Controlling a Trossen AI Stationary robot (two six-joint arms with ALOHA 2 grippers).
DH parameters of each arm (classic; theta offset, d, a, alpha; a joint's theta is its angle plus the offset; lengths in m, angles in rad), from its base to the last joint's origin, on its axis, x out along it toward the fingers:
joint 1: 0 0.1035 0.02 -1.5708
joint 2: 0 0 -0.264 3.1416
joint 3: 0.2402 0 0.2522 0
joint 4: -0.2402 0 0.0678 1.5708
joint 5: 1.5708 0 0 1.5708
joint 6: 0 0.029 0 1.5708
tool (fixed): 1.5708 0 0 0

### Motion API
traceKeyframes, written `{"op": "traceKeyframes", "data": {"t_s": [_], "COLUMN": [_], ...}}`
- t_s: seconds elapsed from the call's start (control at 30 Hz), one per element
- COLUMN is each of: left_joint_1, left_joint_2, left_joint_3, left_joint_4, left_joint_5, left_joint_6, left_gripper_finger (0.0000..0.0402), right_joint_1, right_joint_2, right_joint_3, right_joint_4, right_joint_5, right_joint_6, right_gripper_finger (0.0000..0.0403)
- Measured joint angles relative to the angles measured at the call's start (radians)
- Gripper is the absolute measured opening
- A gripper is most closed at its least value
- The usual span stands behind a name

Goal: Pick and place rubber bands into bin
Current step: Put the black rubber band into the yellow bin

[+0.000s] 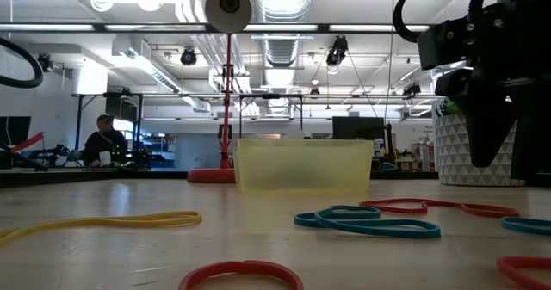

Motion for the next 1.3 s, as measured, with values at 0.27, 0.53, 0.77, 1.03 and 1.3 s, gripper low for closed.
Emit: {"op": "traceKeyframes", "data": {"t_s": [0.27,0.53,0.77,1.03,1.3], "left_joint_1": [0.002,0.172,0.566,0.919,0.790], "left_joint_2": [-0.003,-0.107,-0.327,-0.450,-0.414], "left_joint_3": [-0.040,-0.092,-0.090,-0.033,-0.036], "left_joint_4": [0.014,-0.156,-0.093,0.075,-0.518], "left_joint_5": [-0.004,-0.171,-0.683,-0.616,-0.414], "left_joint_6": [0.118,0.485,1.084,1.497,1.470], "left_gripper_finger": [0.0011,0.0001,0.0000,0.0000,0.0011], "right_joint_1": [0.000,0.001,0.001,0.000,0.000], "right_joint_2": [0.000,0.000,0.000,0.000,0.001], "right_joint_3": [0.000,0.000,0.000,-0.002,-0.006], "right_joint_4": [0.002,0.005,0.007,0.003,0.008], "right_joint_5": [0.000,0.001,0.002,0.009,0.094], "right_joint_6": [0.000,0.046,0.129,0.228,0.284], "right_gripper_finger": [0.0236,0.0237,0.0237,0.0236,0.0239]}}
